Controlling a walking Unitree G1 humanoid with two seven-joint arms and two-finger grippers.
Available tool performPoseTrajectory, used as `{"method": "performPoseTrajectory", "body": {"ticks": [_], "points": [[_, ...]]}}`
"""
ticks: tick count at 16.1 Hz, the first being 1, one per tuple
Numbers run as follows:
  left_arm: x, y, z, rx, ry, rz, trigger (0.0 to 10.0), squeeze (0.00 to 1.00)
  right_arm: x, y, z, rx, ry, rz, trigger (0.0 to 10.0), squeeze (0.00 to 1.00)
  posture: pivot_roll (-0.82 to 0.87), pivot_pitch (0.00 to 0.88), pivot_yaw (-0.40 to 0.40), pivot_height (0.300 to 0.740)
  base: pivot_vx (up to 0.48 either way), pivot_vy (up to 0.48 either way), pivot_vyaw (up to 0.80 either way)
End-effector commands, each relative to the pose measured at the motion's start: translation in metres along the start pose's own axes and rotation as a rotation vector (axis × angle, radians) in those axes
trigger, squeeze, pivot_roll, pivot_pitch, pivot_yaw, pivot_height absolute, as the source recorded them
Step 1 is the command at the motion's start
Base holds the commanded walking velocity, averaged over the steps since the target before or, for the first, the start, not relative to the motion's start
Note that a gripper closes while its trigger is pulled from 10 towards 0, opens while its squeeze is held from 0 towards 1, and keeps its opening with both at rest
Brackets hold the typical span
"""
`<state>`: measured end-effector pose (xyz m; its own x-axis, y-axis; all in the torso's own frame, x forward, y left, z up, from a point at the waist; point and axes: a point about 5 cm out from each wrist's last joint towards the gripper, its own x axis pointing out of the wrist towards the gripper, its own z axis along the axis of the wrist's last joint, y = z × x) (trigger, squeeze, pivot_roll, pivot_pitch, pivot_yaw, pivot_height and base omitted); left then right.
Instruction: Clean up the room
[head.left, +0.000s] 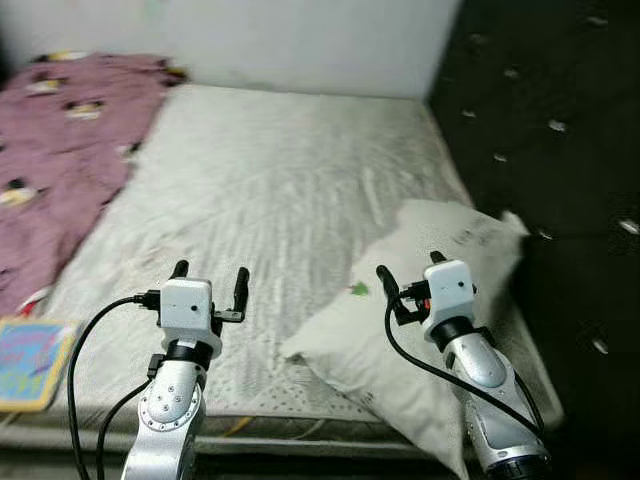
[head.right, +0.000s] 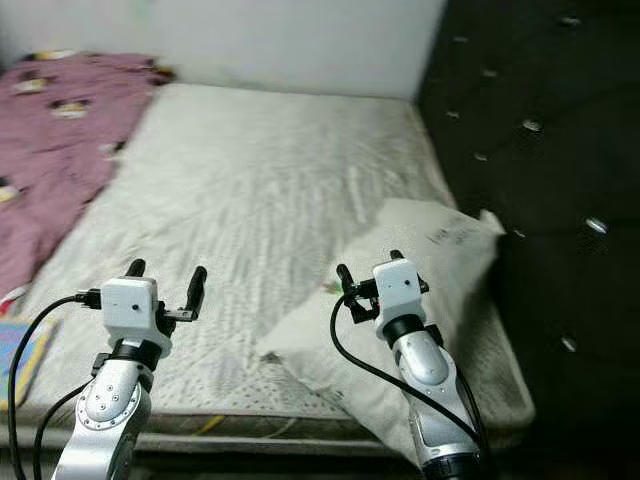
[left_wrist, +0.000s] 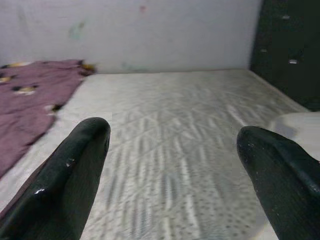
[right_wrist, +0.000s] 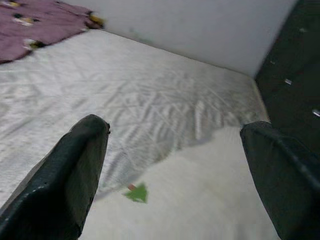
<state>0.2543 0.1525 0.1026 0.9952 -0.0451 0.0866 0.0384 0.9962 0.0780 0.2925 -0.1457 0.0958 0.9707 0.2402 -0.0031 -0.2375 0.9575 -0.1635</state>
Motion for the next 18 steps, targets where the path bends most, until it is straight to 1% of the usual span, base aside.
{"method": "performPoseTrajectory", "body": {"ticks": [1, 8, 9, 18], "points": [[0.0013, -0.0010, -0.0003, 0.008, 0.001, -0.010, 10.0, 0.00, 0.0000, -0.0025, -0.0016, 0.009, 0.008, -0.011, 10.0, 0.00, -0.01, 0.055, -0.062, 0.740, 0.000, 0.000, 0.00], [0.0020, -0.0017, 0.0001, 0.023, 0.000, -0.016, 10.0, 0.00, 0.0009, -0.0012, -0.0018, 0.005, 0.005, -0.005, 10.0, 0.00, -0.01, 0.046, -0.061, 0.740, 0.000, 0.000, 0.00], [0.0021, -0.0022, -0.0002, 0.013, 0.004, -0.024, 10.0, 0.00, 0.0010, -0.0009, -0.0018, 0.004, 0.005, -0.005, 10.0, 0.00, -0.01, 0.047, -0.060, 0.740, 0.000, -0.394, 0.00], [0.0027, -0.0012, 0.0007, 0.014, 0.002, -0.020, 10.0, 0.00, 0.0022, -0.0011, -0.0011, 0.005, 0.002, -0.013, 10.0, 0.00, -0.01, 0.054, -0.057, 0.740, 0.000, -0.445, 0.00]]}}
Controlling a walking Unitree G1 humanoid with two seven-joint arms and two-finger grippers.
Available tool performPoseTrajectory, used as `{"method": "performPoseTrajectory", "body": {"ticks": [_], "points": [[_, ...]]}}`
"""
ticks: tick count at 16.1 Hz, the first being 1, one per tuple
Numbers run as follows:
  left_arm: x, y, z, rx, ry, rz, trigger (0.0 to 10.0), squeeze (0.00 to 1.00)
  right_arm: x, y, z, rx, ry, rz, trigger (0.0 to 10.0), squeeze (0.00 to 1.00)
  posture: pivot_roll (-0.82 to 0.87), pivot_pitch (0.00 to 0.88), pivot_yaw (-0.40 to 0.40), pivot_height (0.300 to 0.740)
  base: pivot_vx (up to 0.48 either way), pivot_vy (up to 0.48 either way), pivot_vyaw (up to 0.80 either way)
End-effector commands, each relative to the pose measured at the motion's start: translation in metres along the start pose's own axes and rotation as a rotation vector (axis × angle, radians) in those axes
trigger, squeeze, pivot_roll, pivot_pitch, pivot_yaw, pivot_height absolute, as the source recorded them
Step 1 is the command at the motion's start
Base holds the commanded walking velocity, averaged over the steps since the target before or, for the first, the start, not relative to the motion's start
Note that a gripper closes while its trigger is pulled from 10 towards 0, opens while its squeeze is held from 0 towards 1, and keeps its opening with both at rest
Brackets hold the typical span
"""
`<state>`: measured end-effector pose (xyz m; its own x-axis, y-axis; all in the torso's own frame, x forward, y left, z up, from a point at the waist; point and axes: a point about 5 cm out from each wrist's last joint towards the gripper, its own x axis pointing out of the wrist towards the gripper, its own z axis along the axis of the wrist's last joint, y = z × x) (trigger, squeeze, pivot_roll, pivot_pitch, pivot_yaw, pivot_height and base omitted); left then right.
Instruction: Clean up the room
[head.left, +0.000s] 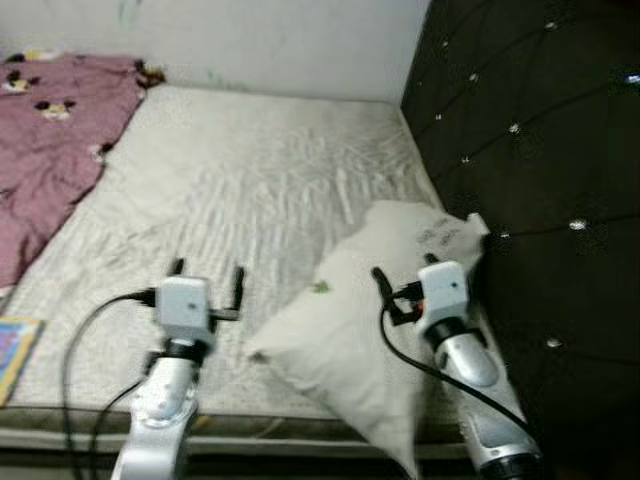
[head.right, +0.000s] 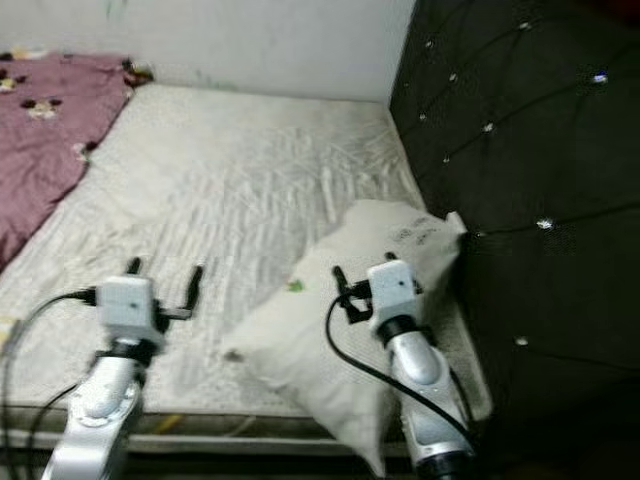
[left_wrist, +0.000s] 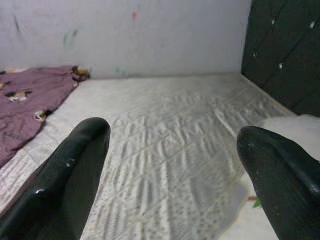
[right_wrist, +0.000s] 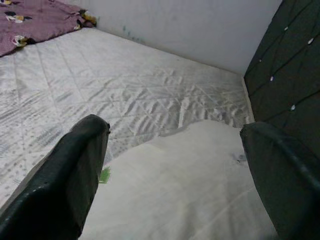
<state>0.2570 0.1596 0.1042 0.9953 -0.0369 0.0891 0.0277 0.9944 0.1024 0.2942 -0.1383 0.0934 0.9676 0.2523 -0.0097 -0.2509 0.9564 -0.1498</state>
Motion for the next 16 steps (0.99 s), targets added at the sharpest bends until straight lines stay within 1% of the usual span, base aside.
{"method": "performPoseTrajectory", "body": {"ticks": [1, 2, 9, 11, 14, 15, 16], "points": [[0.000, -0.008, 0.000, -0.010, 0.004, -0.028, 10.0, 0.00, -0.001, -0.008, 0.000, -0.009, -0.002, -0.027, 10.0, 0.00, -0.01, 0.054, -0.057, 0.740, 0.000, -0.379, 0.00], [0.000, -0.008, 0.000, -0.009, 0.004, -0.027, 10.0, 0.00, -0.001, -0.008, 0.000, -0.009, -0.003, -0.028, 10.0, 0.00, -0.01, 0.055, -0.057, 0.740, 0.000, -0.368, 0.00], [0.000, -0.005, -0.001, -0.034, 0.007, 0.002, 10.0, 0.00, -0.001, -0.009, 0.000, -0.007, -0.008, -0.029, 10.0, 0.00, -0.01, 0.047, -0.059, 0.740, 0.000, 0.000, 0.00], [0.004, -0.003, 0.000, -0.063, 0.006, 0.016, 10.0, 0.00, 0.003, -0.009, 0.001, -0.008, -0.008, -0.028, 10.0, 0.00, 0.00, 0.033, -0.063, 0.740, 0.000, 0.000, 0.00], [0.008, -0.002, 0.002, -0.054, -0.012, 0.025, 10.0, 0.00, 0.009, -0.011, 0.003, -0.014, -0.015, -0.025, 10.0, 0.00, 0.00, 0.017, -0.066, 0.740, 0.000, 0.000, 0.00], [0.014, 0.000, 0.005, -0.055, -0.025, 0.033, 10.0, 0.00, 0.015, -0.013, 0.007, -0.018, -0.030, -0.030, 10.0, 0.00, 0.00, 0.000, -0.067, 0.740, 0.000, 0.000, 0.00], [0.016, 0.001, 0.006, -0.055, -0.030, 0.036, 10.0, 0.00, 0.016, -0.013, 0.009, -0.018, -0.035, -0.032, 10.0, 0.00, 0.00, 0.000, -0.068, 0.740, 0.000, 0.000, 0.00]]}}
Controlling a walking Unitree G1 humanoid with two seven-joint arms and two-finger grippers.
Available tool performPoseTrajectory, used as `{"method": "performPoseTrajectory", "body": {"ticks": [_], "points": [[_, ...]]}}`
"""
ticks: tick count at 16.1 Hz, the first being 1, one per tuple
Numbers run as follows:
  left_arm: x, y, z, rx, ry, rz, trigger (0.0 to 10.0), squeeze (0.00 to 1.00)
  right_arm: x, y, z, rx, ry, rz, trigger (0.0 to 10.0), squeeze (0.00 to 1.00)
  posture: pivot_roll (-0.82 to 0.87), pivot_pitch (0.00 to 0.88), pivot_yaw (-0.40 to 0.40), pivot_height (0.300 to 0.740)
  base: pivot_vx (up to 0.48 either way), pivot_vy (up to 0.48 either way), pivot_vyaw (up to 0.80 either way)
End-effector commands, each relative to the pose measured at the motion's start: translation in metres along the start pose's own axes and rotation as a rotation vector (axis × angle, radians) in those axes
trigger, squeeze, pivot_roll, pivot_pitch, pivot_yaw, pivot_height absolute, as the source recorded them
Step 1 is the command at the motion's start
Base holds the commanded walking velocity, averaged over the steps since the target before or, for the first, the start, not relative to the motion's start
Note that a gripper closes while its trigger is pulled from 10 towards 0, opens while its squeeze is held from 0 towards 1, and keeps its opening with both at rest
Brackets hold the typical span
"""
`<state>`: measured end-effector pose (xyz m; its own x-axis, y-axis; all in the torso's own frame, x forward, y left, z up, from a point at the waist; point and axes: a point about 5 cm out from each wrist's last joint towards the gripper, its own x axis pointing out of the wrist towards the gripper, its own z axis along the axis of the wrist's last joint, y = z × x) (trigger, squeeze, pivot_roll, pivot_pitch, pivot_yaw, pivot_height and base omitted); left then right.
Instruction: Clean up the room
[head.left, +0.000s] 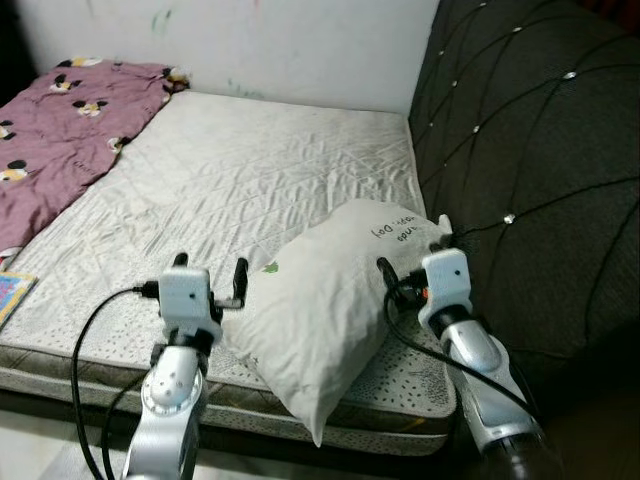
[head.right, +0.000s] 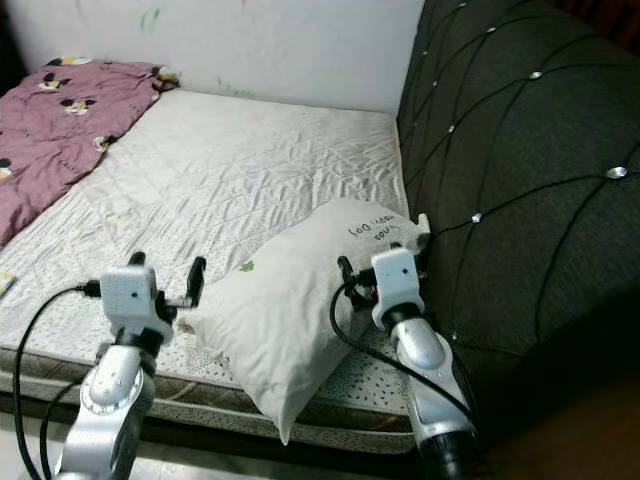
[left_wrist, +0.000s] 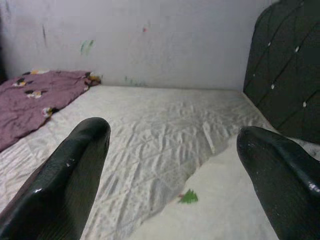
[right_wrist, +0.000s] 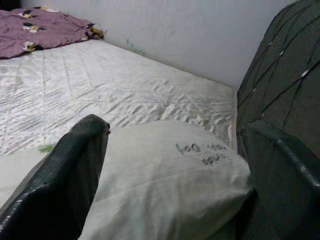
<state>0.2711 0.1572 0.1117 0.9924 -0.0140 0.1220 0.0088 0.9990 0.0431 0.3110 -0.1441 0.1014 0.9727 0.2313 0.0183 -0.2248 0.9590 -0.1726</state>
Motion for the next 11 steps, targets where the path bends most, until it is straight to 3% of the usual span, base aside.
{"method": "performPoseTrajectory", "body": {"ticks": [1, 5, 6, 8, 11], "points": [[0.003, 0.003, 0.001, 0.001, -0.007, 0.018, 10.0, 0.00, 0.004, -0.002, 0.003, 0.005, -0.018, -0.006, 10.0, 0.00, 0.00, 0.000, -0.070, 0.740, 0.000, 0.000, 0.00], [0.003, 0.012, -0.001, -0.019, 0.002, 0.074, 10.0, 0.00, 0.012, -0.001, 0.007, 0.002, -0.037, -0.006, 10.0, 0.00, 0.02, 0.000, -0.072, 0.740, 0.000, 0.000, 0.00], [0.002, 0.011, -0.003, 0.015, 0.011, 0.065, 10.0, 0.00, 0.014, 0.000, 0.006, 0.010, -0.024, 0.001, 10.0, 0.00, 0.02, 0.000, -0.075, 0.740, 0.000, 0.000, 0.00], [0.001, 0.012, -0.006, 0.007, 0.043, 0.062, 10.0, 0.00, 0.016, 0.011, -0.003, 0.016, 0.027, 0.045, 10.0, 0.00, 0.03, 0.000, -0.087, 0.740, 0.000, 0.000, 0.00], [-0.004, 0.017, -0.011, 0.049, 0.038, 0.024, 10.0, 0.00, 0.009, 0.015, -0.017, 0.009, 0.070, 0.006, 10.0, 0.00, 0.06, 0.000, -0.082, 0.740, 0.000, 0.000, 0.00]]}}
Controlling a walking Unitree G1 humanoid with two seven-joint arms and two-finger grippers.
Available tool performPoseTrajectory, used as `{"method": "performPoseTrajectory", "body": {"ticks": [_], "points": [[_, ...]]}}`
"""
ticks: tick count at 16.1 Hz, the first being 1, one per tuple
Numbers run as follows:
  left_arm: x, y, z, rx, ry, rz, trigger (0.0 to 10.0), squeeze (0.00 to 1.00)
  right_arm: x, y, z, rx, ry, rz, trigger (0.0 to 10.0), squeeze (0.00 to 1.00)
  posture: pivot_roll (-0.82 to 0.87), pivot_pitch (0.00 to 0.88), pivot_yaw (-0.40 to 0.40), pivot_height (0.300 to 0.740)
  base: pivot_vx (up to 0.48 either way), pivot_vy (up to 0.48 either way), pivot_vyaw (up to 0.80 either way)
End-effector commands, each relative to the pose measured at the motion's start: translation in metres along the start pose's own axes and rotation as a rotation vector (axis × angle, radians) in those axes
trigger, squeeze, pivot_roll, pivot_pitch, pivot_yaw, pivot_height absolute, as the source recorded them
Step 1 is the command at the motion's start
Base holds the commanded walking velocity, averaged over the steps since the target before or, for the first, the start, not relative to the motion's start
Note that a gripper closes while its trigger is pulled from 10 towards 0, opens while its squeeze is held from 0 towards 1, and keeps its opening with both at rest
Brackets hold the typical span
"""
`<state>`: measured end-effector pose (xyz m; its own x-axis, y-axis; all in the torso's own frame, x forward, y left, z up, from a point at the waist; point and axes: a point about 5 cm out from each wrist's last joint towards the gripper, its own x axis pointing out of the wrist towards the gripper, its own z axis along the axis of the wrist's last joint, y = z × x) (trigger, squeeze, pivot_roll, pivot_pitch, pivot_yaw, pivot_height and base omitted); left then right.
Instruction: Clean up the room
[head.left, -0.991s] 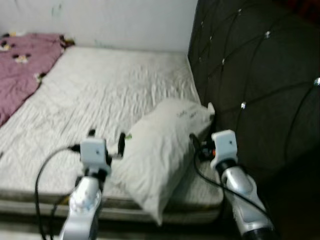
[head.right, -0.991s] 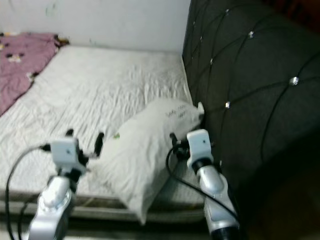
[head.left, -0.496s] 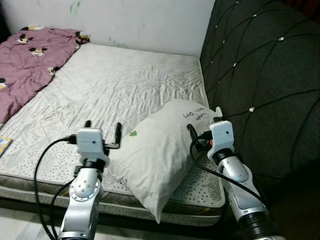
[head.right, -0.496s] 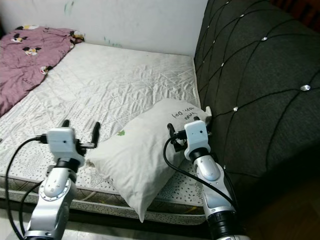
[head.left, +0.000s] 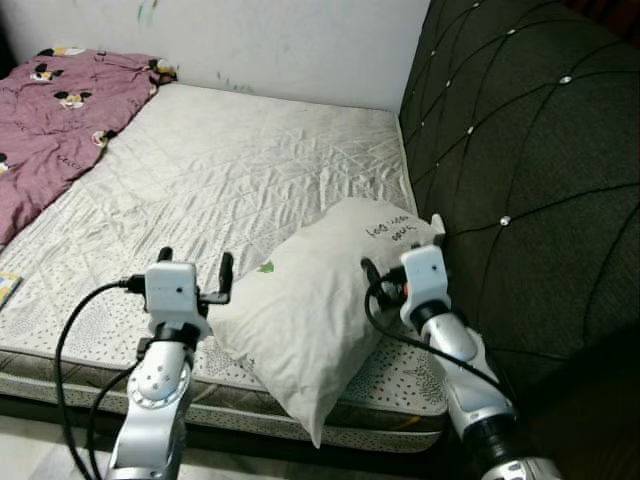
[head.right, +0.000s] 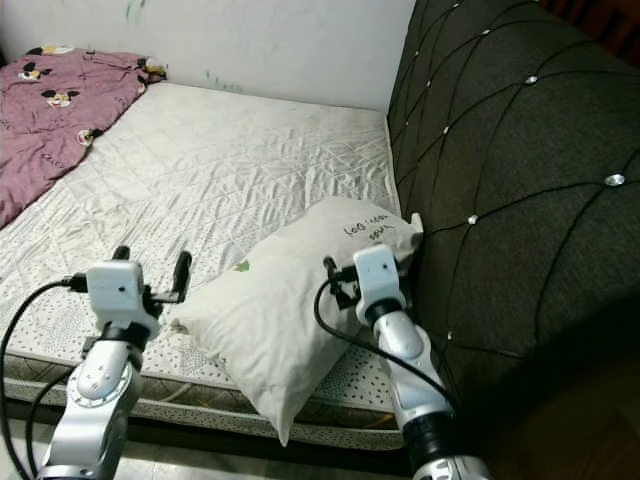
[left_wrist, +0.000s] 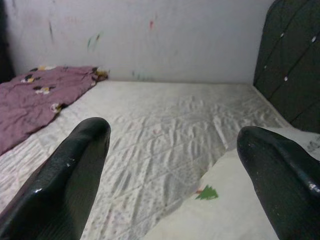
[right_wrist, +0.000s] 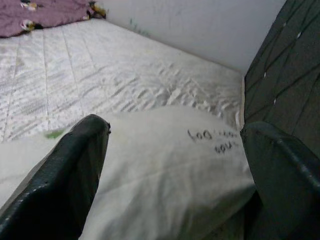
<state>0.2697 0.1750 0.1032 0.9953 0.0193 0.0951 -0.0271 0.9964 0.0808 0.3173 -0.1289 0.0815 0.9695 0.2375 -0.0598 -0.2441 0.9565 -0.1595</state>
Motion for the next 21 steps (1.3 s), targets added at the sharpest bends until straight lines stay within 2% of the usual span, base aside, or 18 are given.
{"method": "performPoseTrajectory", "body": {"ticks": [1, 4, 6, 9, 10, 13, 16, 21], "points": [[-0.008, 0.000, -0.006, 0.008, 0.036, -0.013, 10.0, 0.00, -0.007, 0.001, -0.004, 0.002, -0.006, -0.013, 10.0, 0.00, 0.04, 0.000, -0.045, 0.740, 0.000, 0.000, 0.00], [-0.012, -0.011, -0.006, -0.013, 0.058, -0.053, 10.0, 0.00, -0.019, -0.011, -0.010, 0.074, 0.012, -0.053, 10.0, 0.00, 0.02, 0.019, -0.017, 0.740, 0.000, 0.000, 0.00], [-0.012, -0.012, -0.003, -0.021, 0.045, -0.050, 10.0, 0.00, -0.023, -0.013, -0.009, 0.091, -0.002, -0.048, 10.0, 0.00, 0.01, 0.045, -0.022, 0.740, 0.000, 0.000, 0.00], [-0.021, -0.005, -0.002, -0.042, 0.048, -0.021, 10.0, 0.00, -0.027, -0.013, 0.002, 0.122, -0.020, -0.025, 10.0, 0.00, 0.01, 0.117, -0.059, 0.740, 0.000, 0.000, 0.00], [-0.031, -0.002, -0.004, -0.003, 0.058, -0.009, 10.0, 0.00, -0.032, -0.007, 0.007, 0.122, -0.019, 0.011, 10.0, 0.00, 0.01, 0.155, -0.082, 0.740, 0.000, 0.000, 0.00], [-0.039, 0.000, -0.001, -0.009, 0.072, 0.003, 10.0, 0.00, -0.041, -0.005, 0.009, 0.129, -0.010, 0.032, 10.0, 0.00, 0.02, 0.193, -0.091, 0.740, 0.000, 0.000, 0.00], [-0.041, 0.001, 0.002, -0.003, 0.080, -0.007, 10.0, 0.00, -0.050, -0.006, 0.011, 0.145, 0.011, 0.038, 10.0, 0.00, 0.01, 0.210, -0.077, 0.740, 0.000, 0.000, 0.00], [-0.036, -0.004, 0.005, -0.007, 0.086, -0.032, 10.0, 0.00, -0.053, -0.005, 0.012, 0.151, 0.032, 0.040, 10.0, 0.00, 0.00, 0.219, -0.065, 0.740, 0.000, 0.000, 0.00]]}}
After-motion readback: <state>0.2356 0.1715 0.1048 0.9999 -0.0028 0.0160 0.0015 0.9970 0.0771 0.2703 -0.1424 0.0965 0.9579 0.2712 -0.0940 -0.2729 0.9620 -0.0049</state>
